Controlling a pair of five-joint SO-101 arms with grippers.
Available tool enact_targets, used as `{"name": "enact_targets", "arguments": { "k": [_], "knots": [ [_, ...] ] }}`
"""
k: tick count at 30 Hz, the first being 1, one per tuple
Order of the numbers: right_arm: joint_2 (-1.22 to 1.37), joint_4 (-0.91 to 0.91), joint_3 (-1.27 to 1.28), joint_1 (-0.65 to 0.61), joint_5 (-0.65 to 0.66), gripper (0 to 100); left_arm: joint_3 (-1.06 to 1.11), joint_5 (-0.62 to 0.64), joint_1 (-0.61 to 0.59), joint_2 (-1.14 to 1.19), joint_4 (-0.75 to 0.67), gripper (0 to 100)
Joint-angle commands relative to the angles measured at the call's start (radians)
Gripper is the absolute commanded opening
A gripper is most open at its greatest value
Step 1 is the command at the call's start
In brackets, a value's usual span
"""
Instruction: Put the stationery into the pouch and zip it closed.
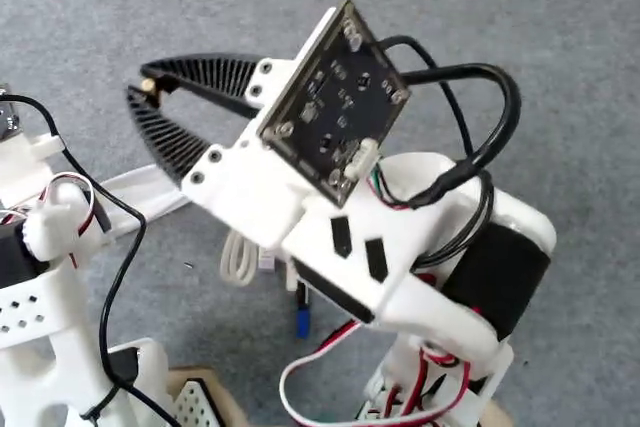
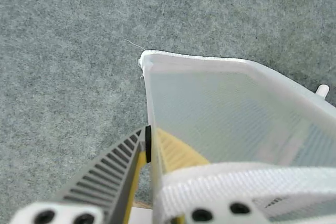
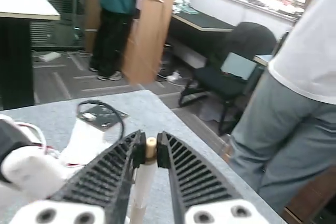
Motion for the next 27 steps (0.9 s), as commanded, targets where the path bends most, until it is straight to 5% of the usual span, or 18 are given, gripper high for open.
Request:
{"name": "enact_targets", "arguments": {
  "k": [1,18,27],
  "knots": [
    [-0.016,-0.018,-0.019,-0.04,0.011,1.1,0.03,0.006,-0.005,0.035,-0.028,3],
    [-0.016,0.008,0.188,-0.092,0.015,1.1,0.03,0.006,-0.005,0.032,-0.026,3],
    [-0.019,0.005,0.189,-0.092,0.143,1.5,0.03,0.006,-0.005,0.032,-0.026,3]
  ]
}}
